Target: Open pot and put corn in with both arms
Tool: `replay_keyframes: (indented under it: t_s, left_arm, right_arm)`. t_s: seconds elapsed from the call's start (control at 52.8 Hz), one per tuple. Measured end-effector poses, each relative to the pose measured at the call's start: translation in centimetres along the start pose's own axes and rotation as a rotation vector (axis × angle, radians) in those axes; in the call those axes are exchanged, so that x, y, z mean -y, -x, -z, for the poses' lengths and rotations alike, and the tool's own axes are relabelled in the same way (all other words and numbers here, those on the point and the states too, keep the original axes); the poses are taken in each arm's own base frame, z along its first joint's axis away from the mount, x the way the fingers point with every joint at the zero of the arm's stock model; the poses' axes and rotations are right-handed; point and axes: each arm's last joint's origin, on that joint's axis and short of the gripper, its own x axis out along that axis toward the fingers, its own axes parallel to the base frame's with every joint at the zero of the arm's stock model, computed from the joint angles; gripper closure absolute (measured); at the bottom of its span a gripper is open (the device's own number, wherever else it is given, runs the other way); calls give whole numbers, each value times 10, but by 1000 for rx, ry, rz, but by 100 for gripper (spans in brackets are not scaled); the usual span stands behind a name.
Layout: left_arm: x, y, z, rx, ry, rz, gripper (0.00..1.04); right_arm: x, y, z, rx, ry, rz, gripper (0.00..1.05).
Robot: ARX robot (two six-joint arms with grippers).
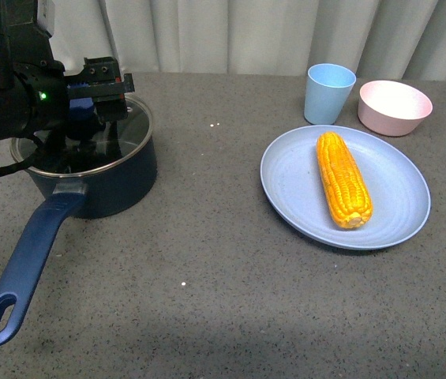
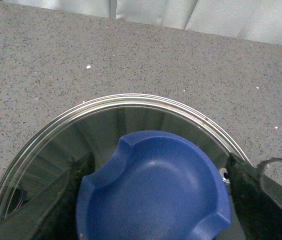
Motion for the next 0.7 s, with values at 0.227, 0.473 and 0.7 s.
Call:
replay_keyframes:
  t_s: [0.227,0.473,0.7]
  left_arm:
    - [0,0,-2,2,2,3,43]
    - [-23,16,-50,104,75,-11,43]
    - [-94,6,-52,111,126,-180,43]
  right_arm:
    - [0,0,0,0,0,0,9]
    - [0,0,0,0,0,0,9]
    - [0,0,0,0,0,0,9]
